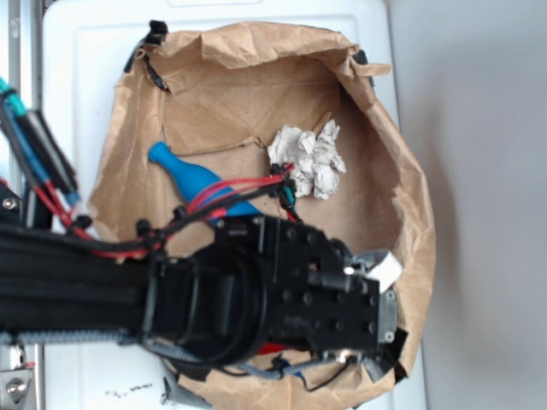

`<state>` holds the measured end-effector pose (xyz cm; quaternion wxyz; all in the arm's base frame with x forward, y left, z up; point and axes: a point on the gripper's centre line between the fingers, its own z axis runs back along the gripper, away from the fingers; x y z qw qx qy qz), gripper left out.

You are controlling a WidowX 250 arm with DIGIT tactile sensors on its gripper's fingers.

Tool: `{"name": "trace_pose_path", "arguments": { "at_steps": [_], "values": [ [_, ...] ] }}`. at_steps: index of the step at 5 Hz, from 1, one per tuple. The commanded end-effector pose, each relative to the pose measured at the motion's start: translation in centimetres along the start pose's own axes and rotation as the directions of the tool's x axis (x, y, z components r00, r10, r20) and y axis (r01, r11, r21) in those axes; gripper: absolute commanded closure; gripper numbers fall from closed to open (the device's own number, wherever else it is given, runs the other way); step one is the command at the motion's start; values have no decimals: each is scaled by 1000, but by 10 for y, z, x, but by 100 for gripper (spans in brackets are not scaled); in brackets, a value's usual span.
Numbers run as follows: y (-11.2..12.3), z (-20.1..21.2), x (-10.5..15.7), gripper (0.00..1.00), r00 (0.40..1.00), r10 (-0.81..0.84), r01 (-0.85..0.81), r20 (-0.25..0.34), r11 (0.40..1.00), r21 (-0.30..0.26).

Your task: Grab the carrot.

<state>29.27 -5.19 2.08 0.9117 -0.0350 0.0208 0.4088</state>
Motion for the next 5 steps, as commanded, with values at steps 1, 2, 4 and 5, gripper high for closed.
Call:
{"name": "trace_pose_path", "arguments": {
  "at_steps": [1,2,4,5],
  "values": [
    [39,101,34,100,998,20,-15,55,995,-95],
    [51,128,47,100,994,26,-21,108,998,-51],
    [69,171,68,100,972,36,-21,234,997,-68],
    [69,181,62,100,910,-5,22,415,999,-36]
  ]
}}
